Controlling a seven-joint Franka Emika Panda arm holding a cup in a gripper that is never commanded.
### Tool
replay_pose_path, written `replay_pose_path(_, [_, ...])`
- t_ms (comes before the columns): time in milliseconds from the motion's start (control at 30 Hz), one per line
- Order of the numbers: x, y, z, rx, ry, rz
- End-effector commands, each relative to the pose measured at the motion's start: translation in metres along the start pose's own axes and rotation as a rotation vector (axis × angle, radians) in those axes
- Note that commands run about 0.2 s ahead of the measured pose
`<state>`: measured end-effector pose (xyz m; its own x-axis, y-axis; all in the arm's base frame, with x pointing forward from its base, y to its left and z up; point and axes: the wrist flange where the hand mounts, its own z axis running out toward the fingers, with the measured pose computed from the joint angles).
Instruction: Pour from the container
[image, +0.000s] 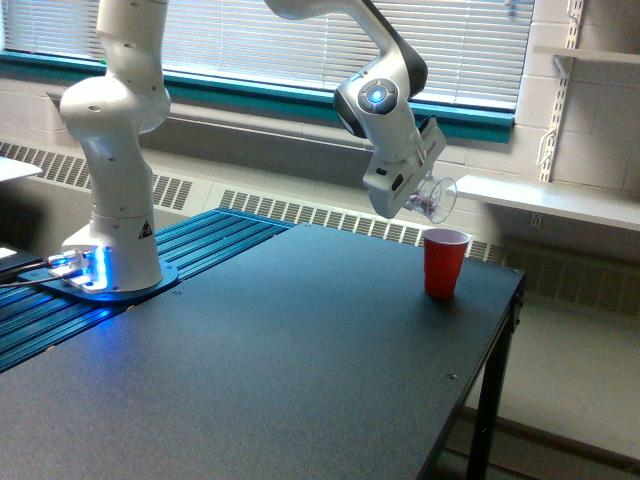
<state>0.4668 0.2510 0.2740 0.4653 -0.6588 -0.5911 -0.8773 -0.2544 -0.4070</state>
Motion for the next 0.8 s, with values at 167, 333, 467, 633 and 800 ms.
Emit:
replay_pose_path(167, [0.005, -0.007, -0.01, 0.014, -0.038, 0.08])
replay_pose_path(333, [0.006, -0.006, -0.011, 0.023, -0.046, 0.103])
replay_pose_path(467, [0.005, -0.003, -0.009, 0.015, -0.054, 0.107])
replay_pose_path(633, [0.005, 0.006, -0.002, -0.01, -0.065, 0.113])
replay_pose_path(800, [0.009, 0.013, 0.0, -0.003, -0.076, 0.146])
